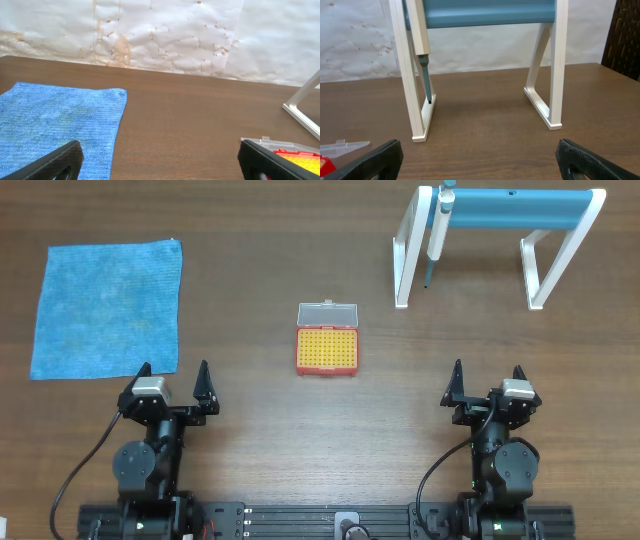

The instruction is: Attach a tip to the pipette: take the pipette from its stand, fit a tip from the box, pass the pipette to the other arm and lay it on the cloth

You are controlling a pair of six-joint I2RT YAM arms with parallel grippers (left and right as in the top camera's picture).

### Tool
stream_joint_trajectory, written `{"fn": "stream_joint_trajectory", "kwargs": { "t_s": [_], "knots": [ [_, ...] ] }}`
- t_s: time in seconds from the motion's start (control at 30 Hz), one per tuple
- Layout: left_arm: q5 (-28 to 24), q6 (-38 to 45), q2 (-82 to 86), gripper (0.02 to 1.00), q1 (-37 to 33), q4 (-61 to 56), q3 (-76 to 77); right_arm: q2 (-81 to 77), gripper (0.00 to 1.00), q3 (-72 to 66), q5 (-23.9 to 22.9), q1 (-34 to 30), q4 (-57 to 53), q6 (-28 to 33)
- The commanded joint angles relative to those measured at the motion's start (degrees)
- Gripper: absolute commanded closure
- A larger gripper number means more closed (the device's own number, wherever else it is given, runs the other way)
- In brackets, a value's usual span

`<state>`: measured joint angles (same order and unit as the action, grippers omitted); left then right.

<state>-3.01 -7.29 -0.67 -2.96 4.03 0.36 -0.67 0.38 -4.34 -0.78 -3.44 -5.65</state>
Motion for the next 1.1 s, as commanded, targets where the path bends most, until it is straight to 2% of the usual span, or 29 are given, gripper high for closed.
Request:
{"fn": "stream_joint_trajectory", "kwargs": {
  "t_s": [0.03, 1.1],
  "knots": [
    [0.4, 0.7, 0.3, 0.023, 0.0, 0.5, 0.0, 0.6, 0.005, -0.2, 0.5, 0.2, -0.4, 0.6],
    [0.4, 0.7, 0.3, 0.023, 0.0, 0.5, 0.0, -0.5, 0.003, -0.2, 0.8, 0.4, -0.4, 0.5]
  ]
}}
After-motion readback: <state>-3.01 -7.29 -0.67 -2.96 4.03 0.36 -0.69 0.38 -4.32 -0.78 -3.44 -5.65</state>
